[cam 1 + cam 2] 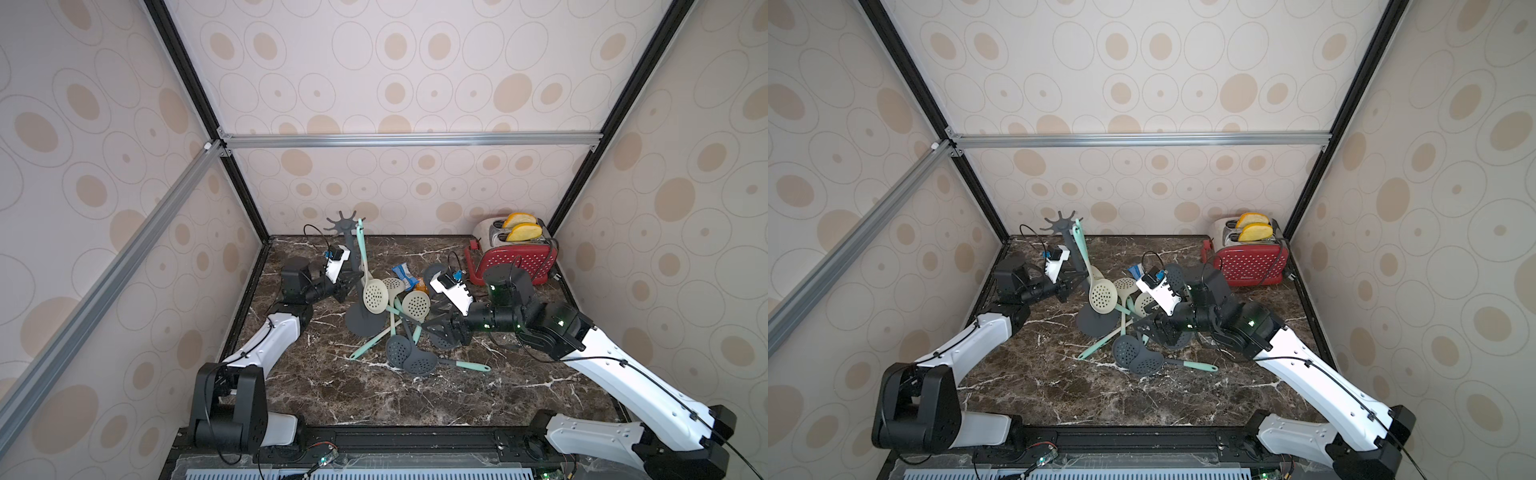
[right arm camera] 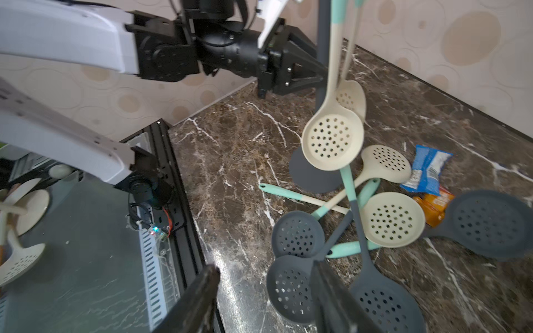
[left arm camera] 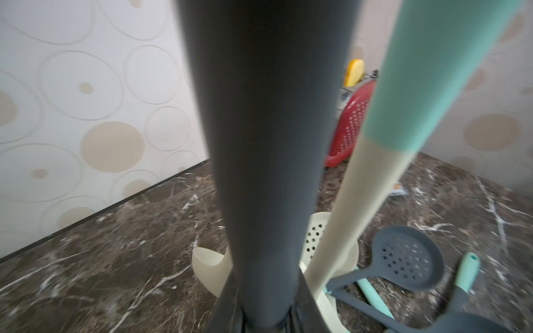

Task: Hang the skimmer on the kitchen utensil rack
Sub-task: Adjust the rack at the center of the board.

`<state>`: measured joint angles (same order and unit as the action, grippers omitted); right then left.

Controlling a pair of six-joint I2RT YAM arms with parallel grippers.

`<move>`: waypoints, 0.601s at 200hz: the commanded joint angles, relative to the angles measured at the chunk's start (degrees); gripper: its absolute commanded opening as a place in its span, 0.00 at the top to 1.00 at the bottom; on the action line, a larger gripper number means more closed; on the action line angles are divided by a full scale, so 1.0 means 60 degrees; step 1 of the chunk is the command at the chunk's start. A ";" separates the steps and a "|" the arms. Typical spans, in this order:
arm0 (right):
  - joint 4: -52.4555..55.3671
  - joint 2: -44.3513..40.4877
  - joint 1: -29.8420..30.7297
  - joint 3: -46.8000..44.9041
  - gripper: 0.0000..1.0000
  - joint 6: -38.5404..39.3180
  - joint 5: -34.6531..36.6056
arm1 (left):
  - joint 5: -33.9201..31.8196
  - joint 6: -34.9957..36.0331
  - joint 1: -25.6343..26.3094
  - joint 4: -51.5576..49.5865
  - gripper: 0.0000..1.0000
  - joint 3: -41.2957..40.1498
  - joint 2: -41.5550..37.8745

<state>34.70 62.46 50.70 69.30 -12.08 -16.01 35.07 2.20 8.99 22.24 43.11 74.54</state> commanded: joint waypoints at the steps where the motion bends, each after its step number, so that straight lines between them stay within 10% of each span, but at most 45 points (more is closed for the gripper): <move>1: -0.0060 -0.0326 -0.0027 -0.0446 0.42 -0.0850 0.1673 | -0.3740 -0.0575 0.0555 0.1635 1.00 -0.0444 -0.0553; 55: 0.0794 -0.0639 -0.0027 -0.0929 0.35 -0.2185 0.3740 | -0.7807 -0.2263 0.2091 0.1819 1.00 -0.0686 -0.0592; 79: 0.1263 -0.0624 -0.0029 -0.1082 0.00 -0.2615 0.3778 | -0.8761 -0.3052 0.2490 0.1750 1.00 -0.0727 -0.0575; 120: 0.1180 -0.0978 -0.0038 -0.1885 0.00 -0.3168 0.3778 | -1.0353 -0.3759 0.3566 0.1182 1.00 -0.0500 -0.0544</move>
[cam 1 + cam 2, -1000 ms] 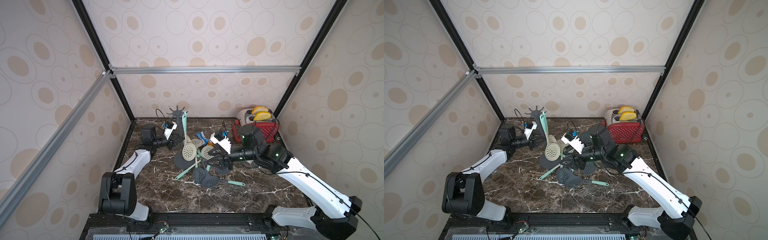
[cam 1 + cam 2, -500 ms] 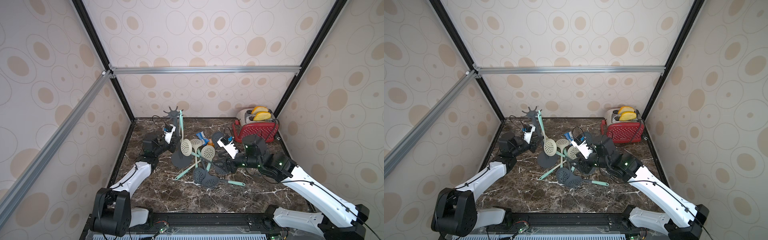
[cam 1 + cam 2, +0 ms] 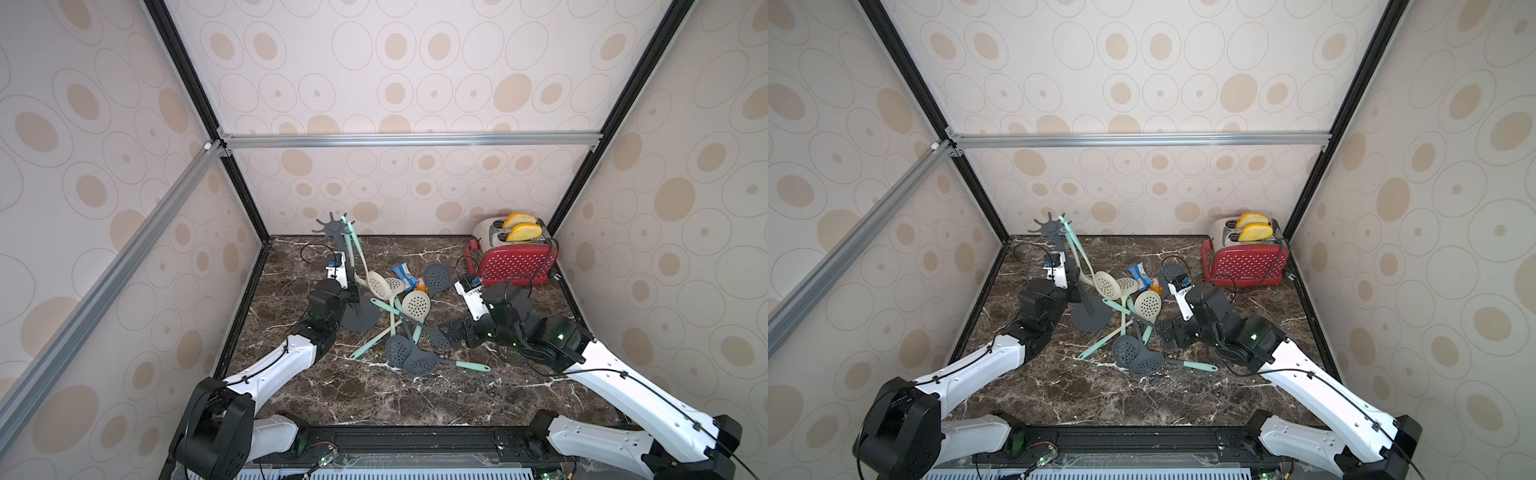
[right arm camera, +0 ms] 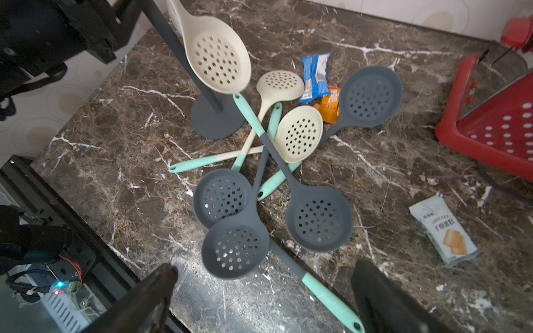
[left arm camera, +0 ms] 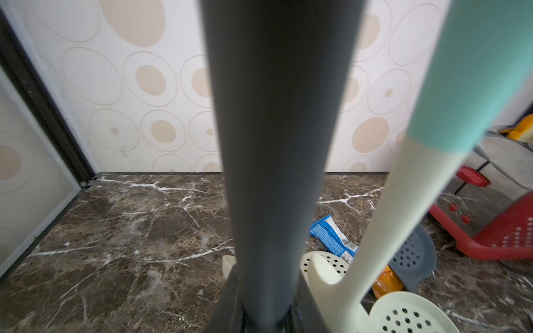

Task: Hang the skimmer on the kitchen utensil rack
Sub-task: Adjust the rack at the center of the board.

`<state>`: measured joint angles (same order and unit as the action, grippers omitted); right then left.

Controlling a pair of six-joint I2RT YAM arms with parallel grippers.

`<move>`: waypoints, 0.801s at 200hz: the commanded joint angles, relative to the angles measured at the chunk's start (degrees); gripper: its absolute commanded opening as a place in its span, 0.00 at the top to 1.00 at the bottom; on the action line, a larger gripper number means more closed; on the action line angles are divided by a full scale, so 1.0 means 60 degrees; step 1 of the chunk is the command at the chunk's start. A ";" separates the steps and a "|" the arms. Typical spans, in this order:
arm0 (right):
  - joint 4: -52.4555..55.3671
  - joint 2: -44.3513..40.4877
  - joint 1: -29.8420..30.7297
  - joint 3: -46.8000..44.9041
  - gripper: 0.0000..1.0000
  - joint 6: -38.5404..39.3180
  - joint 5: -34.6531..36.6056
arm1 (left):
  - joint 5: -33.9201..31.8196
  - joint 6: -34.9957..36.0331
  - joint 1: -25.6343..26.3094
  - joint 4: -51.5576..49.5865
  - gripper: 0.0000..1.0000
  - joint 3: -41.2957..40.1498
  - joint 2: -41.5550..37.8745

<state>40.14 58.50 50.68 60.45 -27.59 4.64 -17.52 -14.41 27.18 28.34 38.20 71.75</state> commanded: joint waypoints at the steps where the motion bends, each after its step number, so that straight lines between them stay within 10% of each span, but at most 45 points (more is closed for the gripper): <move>1: 0.0278 -0.0332 -0.0028 -0.0422 0.00 -0.0599 0.0367 | -0.1634 -0.1008 0.0544 0.0153 1.00 0.0324 -0.0078; 53: 0.0476 -0.0567 -0.0043 -0.0766 0.00 -0.0156 0.1073 | -0.3050 -0.1720 0.1390 -0.0653 1.00 0.0580 0.0037; 149: 0.0590 -0.0289 -0.0037 -0.0857 0.00 -0.0102 0.1123 | -0.2311 -0.2117 0.1886 -0.0510 1.00 0.0935 0.0442; 160: 0.0612 -0.0243 -0.0035 -0.0860 0.00 -0.0075 0.1120 | -0.2336 -0.2059 0.1886 -0.0572 0.84 0.0897 0.0346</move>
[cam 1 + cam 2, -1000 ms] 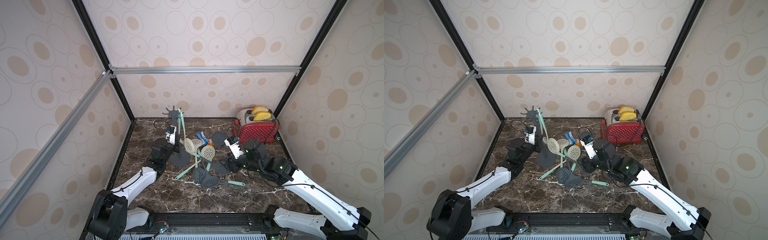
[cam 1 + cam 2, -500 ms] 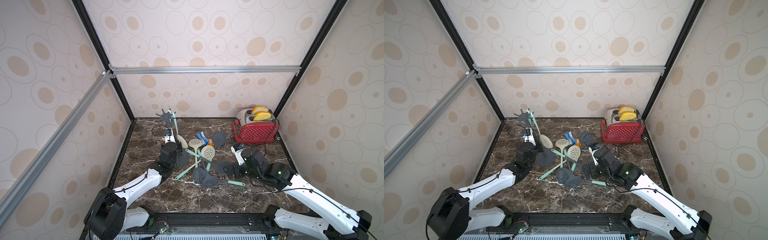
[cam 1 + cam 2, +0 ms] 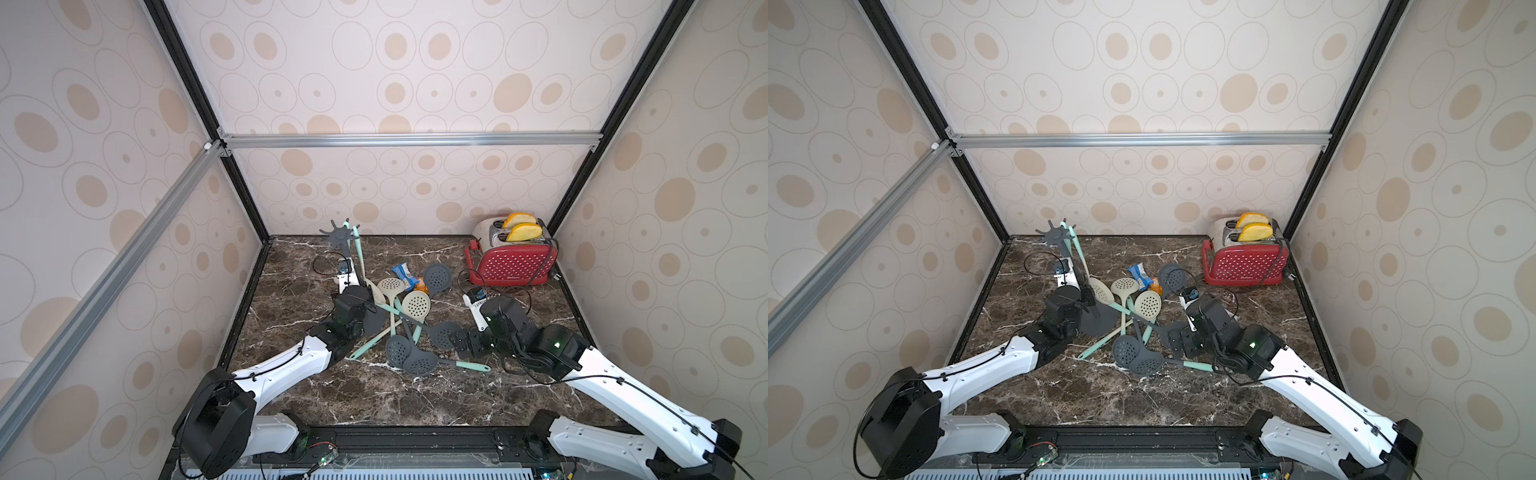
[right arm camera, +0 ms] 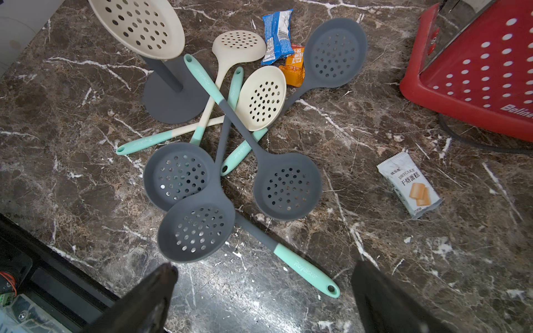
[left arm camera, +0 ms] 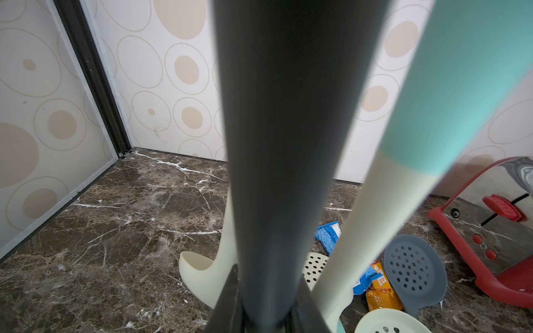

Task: Hang the skimmer on the kitchen utensil rack
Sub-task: Adjust the rack at the center of the board.

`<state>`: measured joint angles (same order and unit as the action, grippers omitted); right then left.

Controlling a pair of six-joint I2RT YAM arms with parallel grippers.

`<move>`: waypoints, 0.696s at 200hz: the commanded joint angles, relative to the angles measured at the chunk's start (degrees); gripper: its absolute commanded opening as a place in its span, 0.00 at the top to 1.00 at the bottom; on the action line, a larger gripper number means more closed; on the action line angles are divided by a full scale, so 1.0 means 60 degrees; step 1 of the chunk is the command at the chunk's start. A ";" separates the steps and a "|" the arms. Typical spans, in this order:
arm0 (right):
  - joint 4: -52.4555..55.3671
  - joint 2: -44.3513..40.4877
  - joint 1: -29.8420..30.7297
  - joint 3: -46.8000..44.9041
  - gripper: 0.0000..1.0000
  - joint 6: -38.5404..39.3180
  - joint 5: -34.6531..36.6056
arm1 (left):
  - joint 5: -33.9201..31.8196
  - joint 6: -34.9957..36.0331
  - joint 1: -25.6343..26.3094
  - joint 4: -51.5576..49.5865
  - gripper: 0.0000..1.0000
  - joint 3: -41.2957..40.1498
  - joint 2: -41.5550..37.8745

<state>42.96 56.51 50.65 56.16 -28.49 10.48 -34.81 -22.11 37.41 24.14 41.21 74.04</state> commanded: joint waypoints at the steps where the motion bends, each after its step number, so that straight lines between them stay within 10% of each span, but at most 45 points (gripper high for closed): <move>1: 0.0146 0.0081 -0.0033 -0.0146 0.00 0.0075 0.0145 | 0.0544 -0.0773 0.0181 0.0125 0.83 0.0388 -0.0043; 66: 0.0163 0.0394 -0.0025 -0.0200 0.07 -0.0024 -0.0081 | 0.0163 -0.0300 0.0183 -0.1456 0.28 0.0025 -0.1688; 139: 0.0421 0.2930 -0.0255 0.0936 0.20 0.1104 -0.1462 | -0.0149 -0.1532 0.0181 -0.6989 0.01 -0.0344 -0.5072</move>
<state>45.08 69.97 50.19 58.59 -25.93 6.70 -34.81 -26.59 38.11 -1.41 39.13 47.94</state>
